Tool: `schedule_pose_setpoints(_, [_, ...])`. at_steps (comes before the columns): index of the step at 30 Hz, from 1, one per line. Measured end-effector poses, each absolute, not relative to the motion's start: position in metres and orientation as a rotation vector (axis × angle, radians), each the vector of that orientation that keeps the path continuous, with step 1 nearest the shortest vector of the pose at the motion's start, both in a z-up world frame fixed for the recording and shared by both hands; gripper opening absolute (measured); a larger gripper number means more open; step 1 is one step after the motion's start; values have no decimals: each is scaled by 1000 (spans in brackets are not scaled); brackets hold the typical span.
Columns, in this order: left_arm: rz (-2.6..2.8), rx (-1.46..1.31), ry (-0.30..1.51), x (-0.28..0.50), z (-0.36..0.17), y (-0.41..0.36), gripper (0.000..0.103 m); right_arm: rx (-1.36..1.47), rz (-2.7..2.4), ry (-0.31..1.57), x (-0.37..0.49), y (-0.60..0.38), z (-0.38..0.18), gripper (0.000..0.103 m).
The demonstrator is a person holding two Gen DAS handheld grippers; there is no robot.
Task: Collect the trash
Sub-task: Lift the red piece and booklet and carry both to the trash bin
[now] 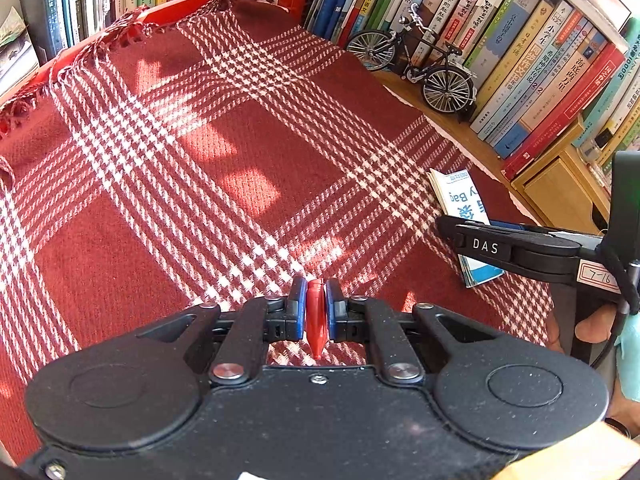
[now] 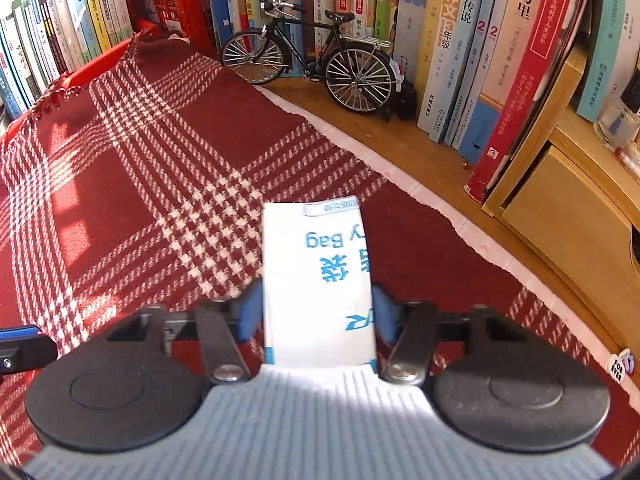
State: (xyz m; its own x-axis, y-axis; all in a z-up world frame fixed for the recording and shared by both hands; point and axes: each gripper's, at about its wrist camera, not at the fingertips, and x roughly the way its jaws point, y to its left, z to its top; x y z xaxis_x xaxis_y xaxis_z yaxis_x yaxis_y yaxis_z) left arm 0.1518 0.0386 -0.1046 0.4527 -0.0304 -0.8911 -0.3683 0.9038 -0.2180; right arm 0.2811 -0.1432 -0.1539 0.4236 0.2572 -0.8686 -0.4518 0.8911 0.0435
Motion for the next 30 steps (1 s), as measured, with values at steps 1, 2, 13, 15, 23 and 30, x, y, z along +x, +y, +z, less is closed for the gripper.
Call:
schedule_pose_setpoints(1, [210,-412,1085,150,-103,38,9,-200,449,1028,278,-144,-150,41])
schedule_pose_setpoints(2, [204,-410,1082,149,-101,38,9,-186,452,1020,275,-145,-145,27])
schedule_pose_setpoints(13, [177,-400,1046,127,-71,36,9,5,387,1043,250,-166,-111,22])
schedule_pose_setpoints(15, [171,-388,1042,121,-63,35,9,34,368,1040,242,-169,-102,22])
schedule_pose_setpoints(23, [104,-332,988,92,-13,33,9,102,317,969,196,-174,-48,22])
schedule_pose_setpoints(30, [11,-270,957,53,25,37,10,143,249,905,140,-173,-4,22])
